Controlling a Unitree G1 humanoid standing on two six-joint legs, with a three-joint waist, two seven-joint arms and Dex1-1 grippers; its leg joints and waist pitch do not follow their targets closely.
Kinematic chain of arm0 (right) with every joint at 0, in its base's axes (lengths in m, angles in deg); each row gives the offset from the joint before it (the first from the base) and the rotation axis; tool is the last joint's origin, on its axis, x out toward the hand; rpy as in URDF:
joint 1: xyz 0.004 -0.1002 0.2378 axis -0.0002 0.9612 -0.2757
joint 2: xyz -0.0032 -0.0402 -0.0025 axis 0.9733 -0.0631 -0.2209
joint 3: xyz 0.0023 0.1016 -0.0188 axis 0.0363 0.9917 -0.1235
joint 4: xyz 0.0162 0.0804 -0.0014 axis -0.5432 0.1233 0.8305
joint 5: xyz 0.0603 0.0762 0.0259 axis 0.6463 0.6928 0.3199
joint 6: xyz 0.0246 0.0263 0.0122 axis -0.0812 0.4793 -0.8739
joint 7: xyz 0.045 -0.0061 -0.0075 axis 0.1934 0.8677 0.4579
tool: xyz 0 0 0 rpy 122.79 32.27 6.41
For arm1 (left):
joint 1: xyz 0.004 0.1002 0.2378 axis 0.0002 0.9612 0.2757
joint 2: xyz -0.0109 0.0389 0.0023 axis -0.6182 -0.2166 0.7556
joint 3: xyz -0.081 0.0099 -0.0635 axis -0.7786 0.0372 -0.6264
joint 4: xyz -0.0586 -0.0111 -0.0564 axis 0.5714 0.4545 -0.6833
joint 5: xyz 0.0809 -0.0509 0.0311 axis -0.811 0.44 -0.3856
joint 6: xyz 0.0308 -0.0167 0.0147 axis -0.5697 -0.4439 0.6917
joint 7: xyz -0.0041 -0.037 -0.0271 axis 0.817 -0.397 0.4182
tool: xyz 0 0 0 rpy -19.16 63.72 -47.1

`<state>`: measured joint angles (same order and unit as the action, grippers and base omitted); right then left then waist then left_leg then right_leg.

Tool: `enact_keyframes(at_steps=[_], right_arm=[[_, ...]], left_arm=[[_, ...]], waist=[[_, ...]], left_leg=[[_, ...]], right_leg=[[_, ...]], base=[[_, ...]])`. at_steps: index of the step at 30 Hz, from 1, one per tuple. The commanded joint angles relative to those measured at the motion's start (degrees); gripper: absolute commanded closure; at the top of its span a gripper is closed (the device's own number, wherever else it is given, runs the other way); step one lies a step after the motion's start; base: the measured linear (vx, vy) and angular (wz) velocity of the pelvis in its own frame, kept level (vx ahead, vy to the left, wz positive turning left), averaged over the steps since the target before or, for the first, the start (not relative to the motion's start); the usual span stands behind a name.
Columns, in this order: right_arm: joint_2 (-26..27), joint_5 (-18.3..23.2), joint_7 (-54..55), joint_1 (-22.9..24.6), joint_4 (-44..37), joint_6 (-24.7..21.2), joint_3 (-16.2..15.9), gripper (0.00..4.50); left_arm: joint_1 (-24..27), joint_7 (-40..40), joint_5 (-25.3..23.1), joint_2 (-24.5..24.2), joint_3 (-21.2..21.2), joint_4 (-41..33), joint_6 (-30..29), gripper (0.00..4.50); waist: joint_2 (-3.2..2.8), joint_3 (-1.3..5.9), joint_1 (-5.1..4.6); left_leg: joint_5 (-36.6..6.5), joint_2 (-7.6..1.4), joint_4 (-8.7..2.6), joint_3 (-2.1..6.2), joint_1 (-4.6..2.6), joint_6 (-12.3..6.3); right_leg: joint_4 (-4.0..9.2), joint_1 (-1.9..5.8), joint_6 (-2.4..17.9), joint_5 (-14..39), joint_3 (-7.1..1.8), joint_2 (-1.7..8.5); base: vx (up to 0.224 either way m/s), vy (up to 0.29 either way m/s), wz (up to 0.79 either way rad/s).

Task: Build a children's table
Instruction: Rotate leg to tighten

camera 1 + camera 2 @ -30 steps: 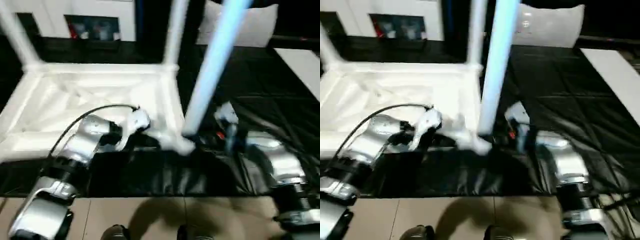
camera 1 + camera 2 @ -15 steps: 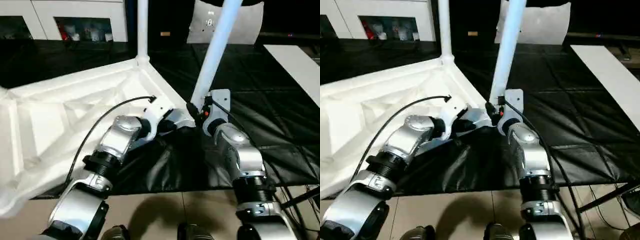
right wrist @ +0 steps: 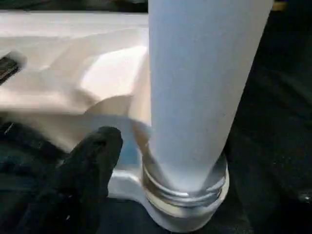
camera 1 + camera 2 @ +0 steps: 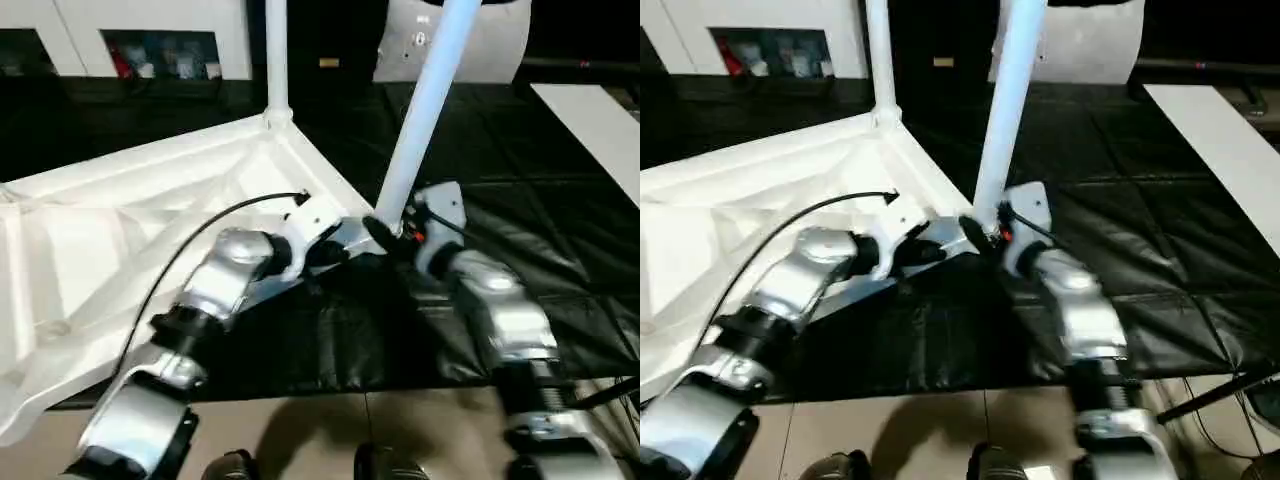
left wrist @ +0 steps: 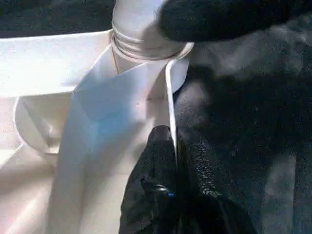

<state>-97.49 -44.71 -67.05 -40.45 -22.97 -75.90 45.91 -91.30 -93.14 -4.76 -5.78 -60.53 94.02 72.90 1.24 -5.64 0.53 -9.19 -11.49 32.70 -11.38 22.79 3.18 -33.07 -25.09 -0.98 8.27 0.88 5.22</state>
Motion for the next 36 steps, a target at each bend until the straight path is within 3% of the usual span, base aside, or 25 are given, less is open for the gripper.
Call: enact_keyframes(at_steps=[1, 3, 7, 10, 16, 28, 36], right_arm=[[-3.4, 2.1, -11.0, 0.7, -0.9, 1.4, -2.7, 0.88], [-5.1, 2.5, -14.3, 0.5, -0.6, 2.1, -3.0, 0.88], [-8.8, 3.3, -20.7, 0.1, 0.3, 4.0, -4.3, 0.88], [-11.3, 3.9, -26.5, -0.9, 2.0, 5.4, -4.9, 0.88], [-13.7, 6.4, -35.9, -2.6, 3.6, 5.3, -6.2, 1.31], [-13.9, 7.5, -42.2, -3.3, 5.2, 6.2, -8.2, 2.42], [-13.3, 7.6, -42.6, -3.0, 5.1, 6.0, -8.6, 2.60]], left_arm=[[1.7, -6.5, 0.6, -2.3, 2.4, -0.5, 4.8, 4.50], [2.0, -8.6, 0.4, -3.7, 3.3, -0.5, 5.9, 4.50], [2.6, -13.3, 1.1, -5.9, 4.2, -0.5, 8.4, 4.50], [3.3, -19.1, 2.4, -8.0, 4.8, -1.3, 10.0, 4.50], [3.7, -26.3, 3.1, -11.2, 6.6, -1.6, 12.7, 4.50], [3.1, -29.5, 3.7, -11.8, 7.2, -1.4, 14.1, 4.50], [3.2, -29.8, 3.7, -11.5, 7.1, -1.5, 14.0, 4.50]], waist=[[0.26, 4.19, 0.49], [0.12, 4.17, 0.50], [0.14, 4.19, 0.83], [0.26, 4.22, 1.20], [0.21, 4.06, 1.97], [0.24, 4.33, 2.66], [0.15, 4.41, 2.73]], left_leg=[[-12.6, -0.91, -3.37, 0.20, -1.09, -4.49], [-11.8, -1.05, -3.32, 0.11, -1.09, -5.37], [-11.0, -1.29, -3.20, -0.07, -1.51, -5.24], [-11.7, -1.41, -3.18, -0.20, -1.72, -4.93], [-13.3, -1.68, -3.24, -0.39, -1.86, -4.42], [-11.5, -1.59, -3.02, -0.38, -1.75, -4.31], [-10.9, -1.56, -2.95, -0.37, -1.76, -4.49]], right_leg=[[3.12, 3.35, 13.5, 9.3, -0.85, 1.44], [2.92, 3.29, 14.5, 8.3, -0.85, 1.50], [2.66, 3.16, 15.9, 7.8, -0.89, 1.42], [2.58, 3.06, 16.4, 8.6, -0.89, 1.41], [2.47, 2.87, 16.4, 10.5, -0.80, 1.35], [2.19, 2.91, 16.4, 9.7, -0.83, 1.47], [2.08, 3.02, 16.7, 8.8, -0.77, 1.44]], base=[[0.000, 0.000, 0.00], [0.000, 0.000, 0.00], [0.000, 0.000, 0.00], [0.000, 0.000, 0.00], [0.000, 0.000, 0.00], [0.000, 0.000, 0.00], [0.000, 0.000, 0.00]])
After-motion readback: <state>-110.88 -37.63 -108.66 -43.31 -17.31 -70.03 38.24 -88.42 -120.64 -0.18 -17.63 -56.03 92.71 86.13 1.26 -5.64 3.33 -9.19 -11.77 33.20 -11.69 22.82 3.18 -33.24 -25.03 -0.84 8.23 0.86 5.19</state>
